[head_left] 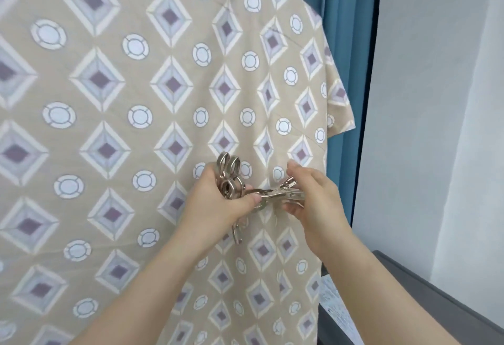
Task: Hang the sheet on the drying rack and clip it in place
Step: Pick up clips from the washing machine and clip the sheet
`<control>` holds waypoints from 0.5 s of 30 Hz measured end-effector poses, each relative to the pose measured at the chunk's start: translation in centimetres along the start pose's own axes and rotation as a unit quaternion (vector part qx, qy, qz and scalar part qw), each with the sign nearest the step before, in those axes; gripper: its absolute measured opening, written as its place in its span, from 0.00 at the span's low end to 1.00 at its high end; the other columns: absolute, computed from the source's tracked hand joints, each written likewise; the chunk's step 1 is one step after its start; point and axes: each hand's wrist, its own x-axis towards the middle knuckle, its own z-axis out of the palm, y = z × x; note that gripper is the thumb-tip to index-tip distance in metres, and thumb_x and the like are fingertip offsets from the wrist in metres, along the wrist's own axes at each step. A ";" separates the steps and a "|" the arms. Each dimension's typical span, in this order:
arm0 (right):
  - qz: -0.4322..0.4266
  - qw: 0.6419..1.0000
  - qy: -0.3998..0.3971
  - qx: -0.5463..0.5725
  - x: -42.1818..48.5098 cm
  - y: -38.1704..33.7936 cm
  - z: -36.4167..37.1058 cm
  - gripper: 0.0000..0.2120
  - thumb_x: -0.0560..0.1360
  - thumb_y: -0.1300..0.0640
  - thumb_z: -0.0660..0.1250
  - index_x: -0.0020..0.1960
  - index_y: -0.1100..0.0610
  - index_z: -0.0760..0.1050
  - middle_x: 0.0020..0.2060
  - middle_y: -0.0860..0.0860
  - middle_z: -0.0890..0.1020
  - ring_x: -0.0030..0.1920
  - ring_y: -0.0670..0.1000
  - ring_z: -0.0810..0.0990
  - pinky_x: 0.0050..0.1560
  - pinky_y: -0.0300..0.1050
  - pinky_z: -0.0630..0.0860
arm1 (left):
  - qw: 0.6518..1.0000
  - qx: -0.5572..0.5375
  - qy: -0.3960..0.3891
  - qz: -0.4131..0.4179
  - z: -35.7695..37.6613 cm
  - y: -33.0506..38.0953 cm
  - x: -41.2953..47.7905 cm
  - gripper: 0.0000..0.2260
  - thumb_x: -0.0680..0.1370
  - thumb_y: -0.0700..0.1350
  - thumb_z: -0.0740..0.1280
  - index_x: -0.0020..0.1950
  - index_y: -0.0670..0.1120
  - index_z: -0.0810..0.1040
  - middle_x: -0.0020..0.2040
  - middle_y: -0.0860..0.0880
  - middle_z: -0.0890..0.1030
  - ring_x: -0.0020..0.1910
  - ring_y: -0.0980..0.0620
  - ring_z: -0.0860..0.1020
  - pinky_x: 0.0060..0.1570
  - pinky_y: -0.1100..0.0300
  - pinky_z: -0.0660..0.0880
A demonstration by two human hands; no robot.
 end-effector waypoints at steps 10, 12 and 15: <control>-0.151 0.978 0.140 -0.008 6.1 -7.5 4.9 0.13 0.73 0.59 0.58 0.30 0.58 0.70 0.26 0.52 0.73 0.31 0.56 0.72 0.33 0.46 0.70 | 0.990 0.017 0.030 0.137 -0.5 6.2 6.3 0.14 0.61 0.53 0.71 0.41 0.55 0.68 0.36 0.55 0.78 0.40 0.51 0.78 0.47 0.49 0.77; -0.179 0.972 0.151 -0.027 7.5 -9.6 5.6 0.13 0.72 0.59 0.58 0.29 0.58 0.70 0.27 0.52 0.73 0.33 0.56 0.72 0.37 0.47 0.68 | 0.984 0.047 0.045 0.164 -0.6 7.9 7.9 0.13 0.65 0.51 0.71 0.41 0.54 0.67 0.36 0.55 0.76 0.39 0.52 0.77 0.43 0.55 0.73; -0.211 0.961 0.175 -0.041 9.6 -12.3 6.1 0.14 0.71 0.57 0.58 0.28 0.58 0.69 0.26 0.51 0.72 0.35 0.56 0.70 0.39 0.47 0.66 | 0.971 0.104 0.091 0.197 -0.8 10.1 9.9 0.11 0.69 0.46 0.70 0.45 0.53 0.69 0.36 0.56 0.74 0.37 0.58 0.74 0.37 0.63 0.69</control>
